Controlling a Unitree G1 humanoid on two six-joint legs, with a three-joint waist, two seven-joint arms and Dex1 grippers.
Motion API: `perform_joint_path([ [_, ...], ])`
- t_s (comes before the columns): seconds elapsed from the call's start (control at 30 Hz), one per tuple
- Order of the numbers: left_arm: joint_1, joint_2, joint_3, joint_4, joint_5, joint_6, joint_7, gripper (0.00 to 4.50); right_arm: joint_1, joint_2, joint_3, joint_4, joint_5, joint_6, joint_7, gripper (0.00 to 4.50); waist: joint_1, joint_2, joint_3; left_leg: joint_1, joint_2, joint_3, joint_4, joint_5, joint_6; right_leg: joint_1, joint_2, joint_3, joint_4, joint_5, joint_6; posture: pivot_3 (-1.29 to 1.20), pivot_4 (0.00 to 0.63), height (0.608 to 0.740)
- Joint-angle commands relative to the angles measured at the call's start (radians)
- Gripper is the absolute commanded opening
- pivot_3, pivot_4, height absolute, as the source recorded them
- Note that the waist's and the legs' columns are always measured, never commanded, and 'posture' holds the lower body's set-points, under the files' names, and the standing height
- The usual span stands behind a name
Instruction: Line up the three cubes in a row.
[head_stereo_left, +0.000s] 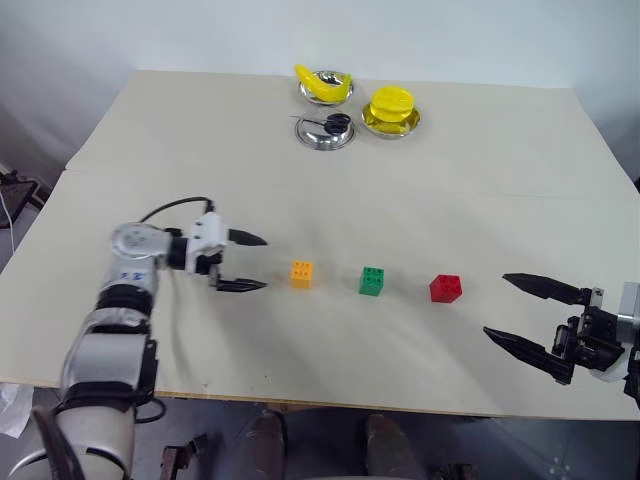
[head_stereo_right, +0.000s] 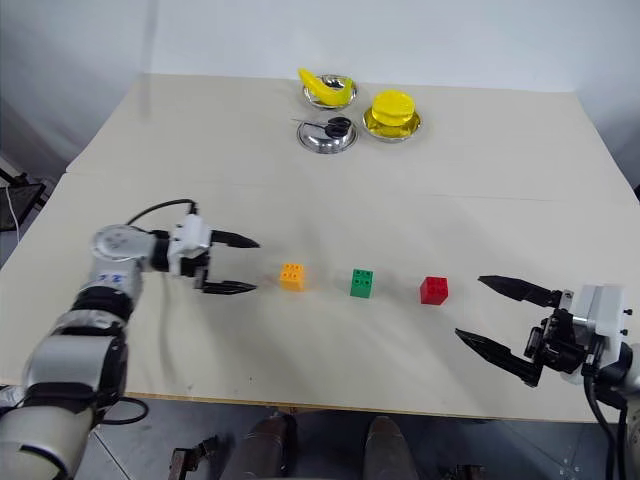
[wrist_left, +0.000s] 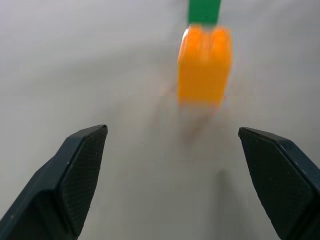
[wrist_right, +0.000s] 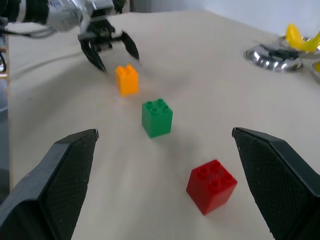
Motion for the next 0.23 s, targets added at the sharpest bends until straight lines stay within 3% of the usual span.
perform_joint_path([
  [0.03, 0.079, 0.063, 0.042, -0.127, -0.072, 0.015, -0.07, 4.46, 0.024, -0.04, -0.052, 0.077, -0.033, -0.064, 0.088, 4.5, 0.003, 0.0, 0.0, 0.0, 0.0, 0.0, 0.0, 0.0, 0.0, 0.0, 0.0, 0.0, 0.0, 0.0, 0.0, 0.0, 0.15, 0.74],
  [0.23, 0.362, 0.179, 0.116, -0.393, -0.159, 0.167, 0.025, 4.46, 0.059, -0.072, -0.115, 0.308, -0.103, -0.18, 0.178, 4.5, 0.002, 0.0, 0.0, 0.001, 0.0, 0.0, -0.001, -0.002, 0.003, 0.001, 0.0, 0.0, 0.0, 0.0, -0.001, 0.0, 0.15, 0.74],
])
